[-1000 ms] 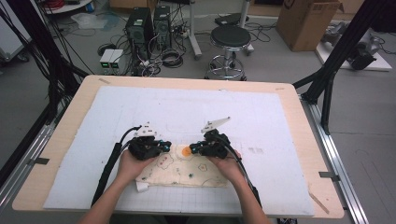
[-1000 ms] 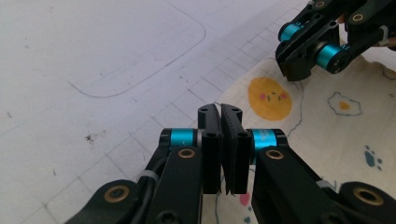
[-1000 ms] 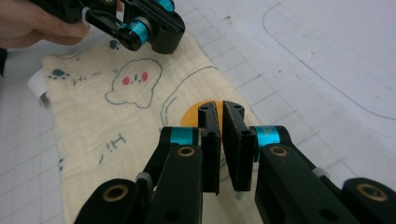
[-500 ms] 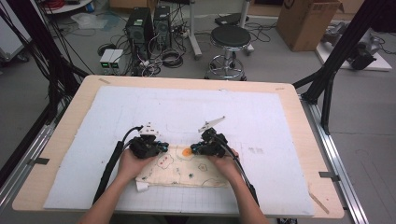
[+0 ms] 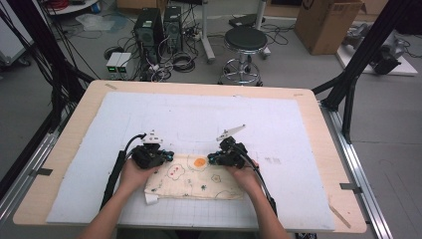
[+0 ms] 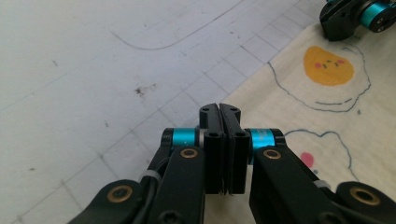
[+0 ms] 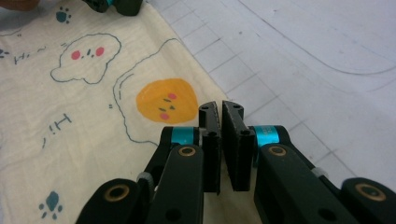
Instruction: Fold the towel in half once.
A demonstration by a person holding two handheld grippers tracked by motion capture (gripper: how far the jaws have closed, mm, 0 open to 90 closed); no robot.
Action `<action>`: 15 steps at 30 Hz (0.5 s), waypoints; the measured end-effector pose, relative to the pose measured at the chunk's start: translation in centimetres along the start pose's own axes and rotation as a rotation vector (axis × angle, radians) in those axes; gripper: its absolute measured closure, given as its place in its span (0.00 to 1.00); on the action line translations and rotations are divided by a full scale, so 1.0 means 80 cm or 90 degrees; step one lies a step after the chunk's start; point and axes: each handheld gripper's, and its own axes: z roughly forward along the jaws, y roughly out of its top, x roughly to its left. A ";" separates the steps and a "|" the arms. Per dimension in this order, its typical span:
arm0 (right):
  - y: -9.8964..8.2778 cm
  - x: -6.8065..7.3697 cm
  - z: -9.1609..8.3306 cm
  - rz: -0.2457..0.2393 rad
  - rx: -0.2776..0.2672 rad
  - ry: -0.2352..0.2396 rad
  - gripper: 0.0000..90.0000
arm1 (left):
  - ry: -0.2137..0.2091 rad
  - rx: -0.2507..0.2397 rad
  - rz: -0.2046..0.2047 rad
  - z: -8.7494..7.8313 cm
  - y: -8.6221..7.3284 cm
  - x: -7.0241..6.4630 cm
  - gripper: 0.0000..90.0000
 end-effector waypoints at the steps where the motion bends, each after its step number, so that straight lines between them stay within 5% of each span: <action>1: -0.001 -0.001 -0.001 0.004 -0.002 0.000 0.96 | -0.001 0.001 0.001 -0.001 0.000 0.001 0.98; 15: -0.014 -0.010 -0.015 0.016 -0.009 -0.008 0.96 | 0.005 -0.014 -0.014 -0.010 -0.011 0.008 0.98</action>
